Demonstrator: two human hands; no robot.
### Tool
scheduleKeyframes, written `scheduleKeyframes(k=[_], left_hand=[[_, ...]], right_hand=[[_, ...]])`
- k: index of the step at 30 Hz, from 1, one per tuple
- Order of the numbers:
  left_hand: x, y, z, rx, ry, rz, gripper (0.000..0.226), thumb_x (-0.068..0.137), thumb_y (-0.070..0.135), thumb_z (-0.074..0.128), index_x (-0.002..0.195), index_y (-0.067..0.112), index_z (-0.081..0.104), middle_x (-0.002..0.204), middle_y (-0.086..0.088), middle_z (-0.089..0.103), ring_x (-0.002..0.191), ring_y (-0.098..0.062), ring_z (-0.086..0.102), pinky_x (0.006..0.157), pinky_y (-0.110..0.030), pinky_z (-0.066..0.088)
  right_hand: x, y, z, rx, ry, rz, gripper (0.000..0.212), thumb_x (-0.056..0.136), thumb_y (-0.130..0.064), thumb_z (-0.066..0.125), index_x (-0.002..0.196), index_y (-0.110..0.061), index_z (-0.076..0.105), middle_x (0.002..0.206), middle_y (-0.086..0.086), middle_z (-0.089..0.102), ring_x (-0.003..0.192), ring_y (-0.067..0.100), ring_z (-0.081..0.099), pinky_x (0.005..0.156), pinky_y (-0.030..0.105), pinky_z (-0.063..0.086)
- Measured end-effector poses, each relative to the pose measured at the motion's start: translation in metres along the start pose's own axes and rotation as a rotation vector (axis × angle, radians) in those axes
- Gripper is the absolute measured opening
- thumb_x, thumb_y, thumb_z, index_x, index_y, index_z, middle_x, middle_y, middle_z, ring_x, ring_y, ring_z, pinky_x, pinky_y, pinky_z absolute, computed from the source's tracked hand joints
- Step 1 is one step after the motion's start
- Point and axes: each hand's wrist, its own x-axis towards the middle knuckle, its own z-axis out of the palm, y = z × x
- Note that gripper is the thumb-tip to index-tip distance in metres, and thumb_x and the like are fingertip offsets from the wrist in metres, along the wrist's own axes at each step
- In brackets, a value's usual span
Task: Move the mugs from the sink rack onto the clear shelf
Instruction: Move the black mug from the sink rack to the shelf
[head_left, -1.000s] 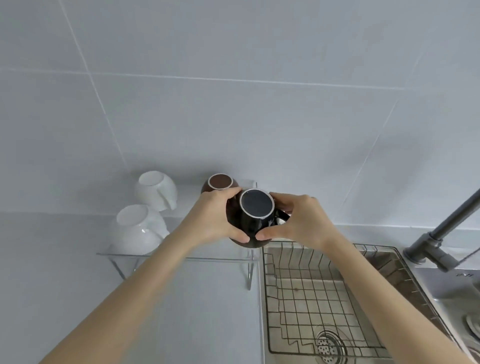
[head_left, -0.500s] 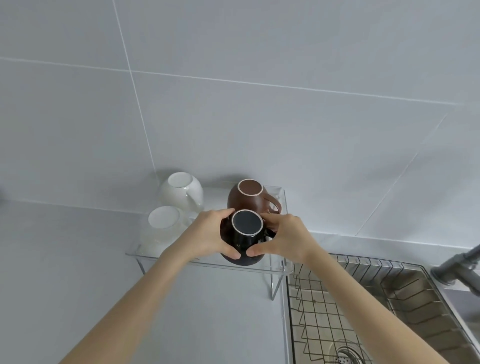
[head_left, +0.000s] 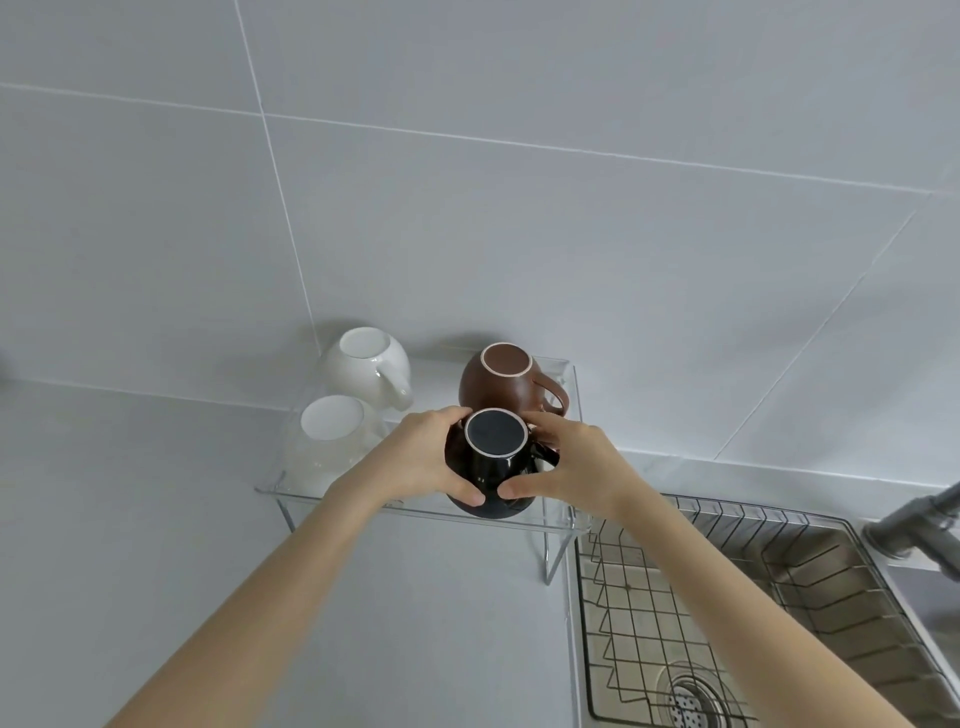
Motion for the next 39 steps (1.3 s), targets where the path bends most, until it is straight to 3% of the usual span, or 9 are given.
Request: scheduleKeyframes(k=[5, 10, 15, 19, 26, 32, 36, 38, 39], left_hand=[[0.001, 0.002, -0.006, -0.037, -0.052, -0.021, 0.099, 0.047, 0.023, 0.086, 0.135, 0.02, 0.039, 0.138, 0.001, 0.051, 0.128, -0.018, 0.047, 0.109, -0.04, 0.039], [0.0, 0.0, -0.004, -0.116, -0.064, 0.043, 0.072, 0.04, 0.033, 0.079, 0.109, 0.033, 0.059, 0.118, -0.011, 0.066, 0.114, -0.028, 0.058, 0.104, -0.047, 0.044], [-0.006, -0.001, 0.001, -0.117, -0.012, 0.055, 0.072, 0.039, 0.038, 0.077, 0.109, 0.033, 0.059, 0.113, -0.008, 0.069, 0.11, -0.025, 0.061, 0.101, -0.046, 0.046], [-0.012, -0.001, 0.009, -0.105, 0.079, 0.058, 0.067, 0.044, 0.037, 0.08, 0.107, 0.036, 0.059, 0.103, -0.002, 0.072, 0.103, -0.022, 0.064, 0.098, -0.043, 0.049], [-0.019, 0.01, 0.019, -0.117, 0.192, 0.042, 0.071, 0.059, 0.015, 0.084, 0.124, 0.011, 0.053, 0.116, -0.012, 0.067, 0.097, -0.018, 0.058, 0.096, -0.035, 0.046], [-0.023, 0.008, 0.02, -0.126, 0.193, 0.04, 0.068, 0.059, 0.017, 0.084, 0.12, 0.01, 0.055, 0.105, -0.002, 0.068, 0.098, -0.02, 0.061, 0.098, -0.037, 0.048], [-0.01, 0.005, -0.005, -0.084, -0.026, 0.045, 0.048, 0.059, 0.031, 0.081, 0.103, 0.021, 0.066, 0.105, -0.002, 0.071, 0.1, -0.018, 0.063, 0.1, -0.04, 0.046], [0.006, 0.009, -0.026, -0.083, -0.045, 0.042, 0.041, 0.061, 0.041, 0.077, 0.097, 0.023, 0.068, 0.101, -0.001, 0.065, 0.096, -0.016, 0.058, 0.096, -0.035, 0.043], [0.017, 0.011, -0.035, -0.078, 0.023, 0.029, 0.045, 0.067, 0.035, 0.076, 0.108, 0.019, 0.066, 0.107, -0.004, 0.063, 0.102, -0.017, 0.057, 0.098, -0.034, 0.04]], right_hand=[[-0.027, 0.015, -0.004, 0.178, 0.118, 0.017, 0.048, 0.071, -0.013, 0.075, 0.116, -0.02, 0.059, 0.099, -0.006, 0.065, 0.103, 0.012, 0.062, 0.098, 0.029, 0.047], [-0.042, 0.039, -0.003, 0.178, 0.321, 0.011, 0.018, 0.078, 0.002, 0.065, 0.087, -0.011, 0.073, 0.077, -0.011, 0.07, 0.069, -0.018, 0.062, 0.07, -0.001, 0.046], [-0.04, 0.041, -0.001, 0.2, 0.296, 0.011, 0.026, 0.075, -0.006, 0.072, 0.101, -0.009, 0.07, 0.091, -0.001, 0.071, 0.083, 0.006, 0.067, 0.077, -0.002, 0.046], [-0.036, 0.037, -0.001, 0.175, 0.339, -0.052, 0.02, 0.076, 0.003, 0.067, 0.093, -0.005, 0.072, 0.082, -0.004, 0.069, 0.082, 0.005, 0.065, 0.072, -0.005, 0.043], [-0.03, 0.036, -0.005, 0.148, 0.346, -0.064, 0.019, 0.077, 0.001, 0.065, 0.093, -0.008, 0.072, 0.087, 0.008, 0.076, 0.085, 0.005, 0.065, 0.075, -0.002, 0.044], [-0.031, 0.036, 0.0, 0.145, 0.386, -0.05, 0.019, 0.078, -0.001, 0.066, 0.094, -0.009, 0.072, 0.088, 0.008, 0.076, 0.081, 0.012, 0.069, 0.078, 0.006, 0.047], [-0.025, 0.033, -0.009, 0.172, 0.322, 0.01, 0.018, 0.078, -0.011, 0.067, 0.096, -0.011, 0.072, 0.089, 0.005, 0.075, 0.071, -0.004, 0.066, 0.069, -0.001, 0.046], [-0.014, 0.029, -0.018, 0.21, 0.424, 0.043, 0.02, 0.081, -0.014, 0.065, 0.1, -0.009, 0.07, 0.095, 0.005, 0.073, 0.076, -0.001, 0.063, 0.067, -0.003, 0.043], [-0.007, 0.027, -0.021, 0.224, 0.497, 0.059, 0.021, 0.083, -0.013, 0.063, 0.102, -0.008, 0.068, 0.099, 0.006, 0.073, 0.082, 0.005, 0.064, 0.07, 0.001, 0.044]])
